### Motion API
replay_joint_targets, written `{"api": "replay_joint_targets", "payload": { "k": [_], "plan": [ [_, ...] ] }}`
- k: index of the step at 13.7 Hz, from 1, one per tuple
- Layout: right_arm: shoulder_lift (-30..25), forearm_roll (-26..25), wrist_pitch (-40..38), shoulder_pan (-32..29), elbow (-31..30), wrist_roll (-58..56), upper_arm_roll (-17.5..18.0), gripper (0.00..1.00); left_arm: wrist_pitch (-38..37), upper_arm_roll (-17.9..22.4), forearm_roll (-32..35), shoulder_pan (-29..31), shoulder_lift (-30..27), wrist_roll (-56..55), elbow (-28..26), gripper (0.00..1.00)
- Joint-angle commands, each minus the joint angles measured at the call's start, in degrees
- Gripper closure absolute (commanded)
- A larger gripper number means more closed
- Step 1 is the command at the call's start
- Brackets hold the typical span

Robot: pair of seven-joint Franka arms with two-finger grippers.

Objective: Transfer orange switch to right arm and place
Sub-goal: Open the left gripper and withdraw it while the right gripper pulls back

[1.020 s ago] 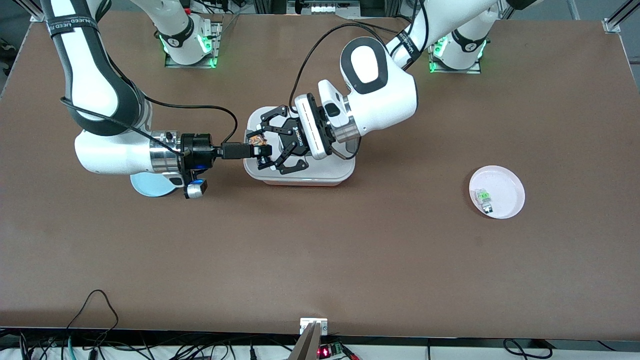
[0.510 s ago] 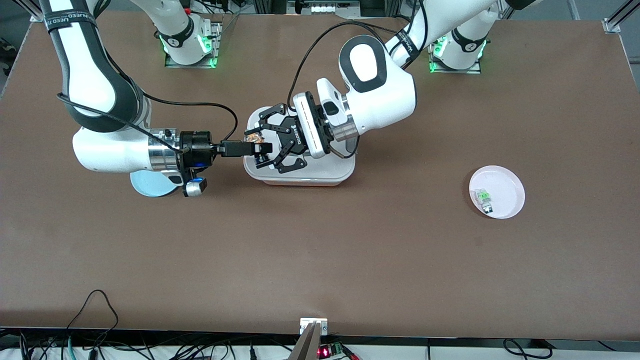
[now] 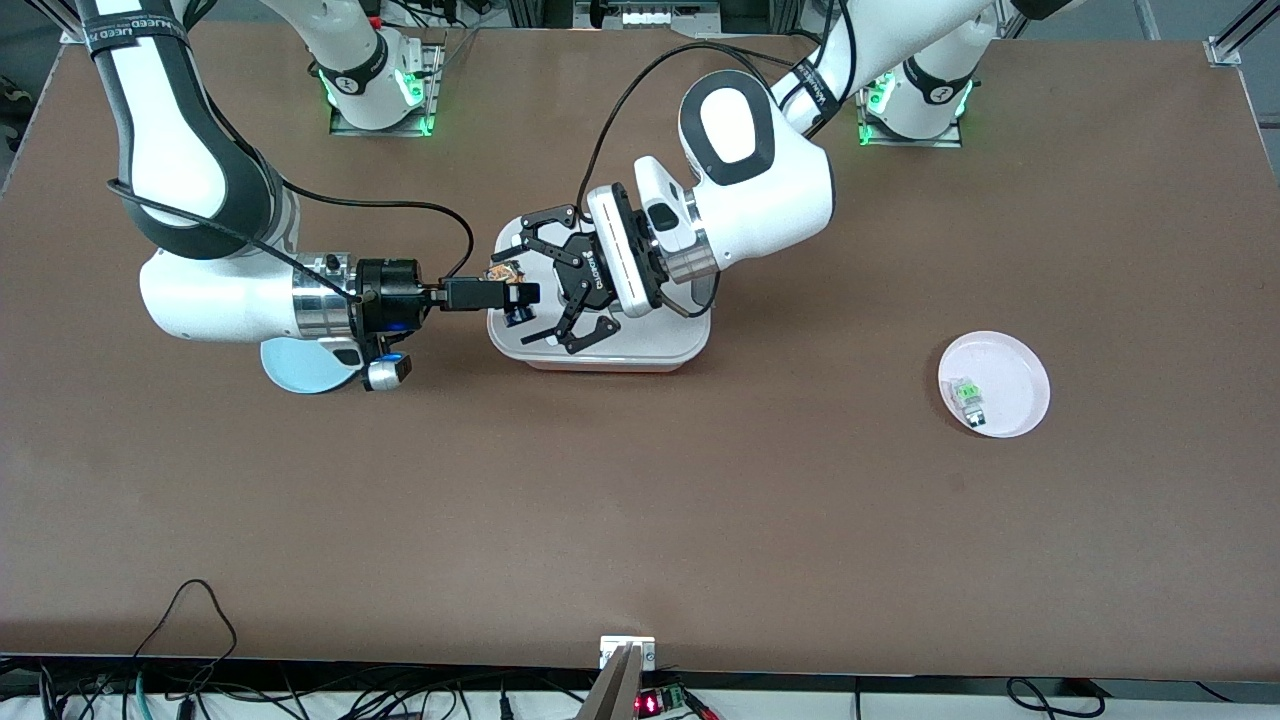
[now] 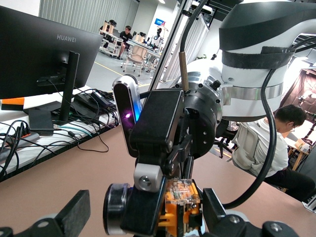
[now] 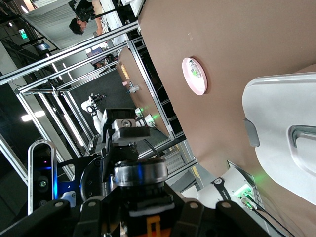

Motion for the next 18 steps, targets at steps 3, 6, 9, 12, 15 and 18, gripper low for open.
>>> {"api": "replay_joint_targets", "payload": {
  "k": [3, 6, 9, 12, 15, 18],
  "plan": [
    [-1.4, 0.5, -0.2, 0.2, -0.3, -0.3, -0.2, 0.72, 0.1, 0.0, -1.6, 0.3, 0.1, 0.7, 1.9, 0.0],
    [-2.0, -0.3, -0.6, -0.1, -0.5, -0.3, -0.2, 0.72, -1.0, 0.3, -1.1, 2.1, -0.1, 0.9, 1.4, 0.0],
    [-2.4, -4.3, -2.4, -0.8, -0.5, -0.3, -0.3, 0.72, -5.8, 0.5, -0.8, 5.2, -0.1, 0.7, -0.4, 0.0],
    [-3.0, -5.7, -3.8, -1.9, -1.0, -0.3, -0.3, 0.72, -8.9, 0.5, -0.8, 7.9, -0.1, 0.7, -2.1, 0.0],
    [-3.3, -8.8, -5.4, -2.9, -1.1, -0.3, -0.3, 0.72, -15.3, 0.5, 4.4, 12.8, -0.1, 0.8, -5.3, 0.0],
    [-3.2, -10.5, -6.1, -3.4, -1.3, -0.5, -0.3, 0.72, -22.4, 0.6, 8.6, 17.5, -0.1, 0.7, -7.3, 0.0]
  ]
}}
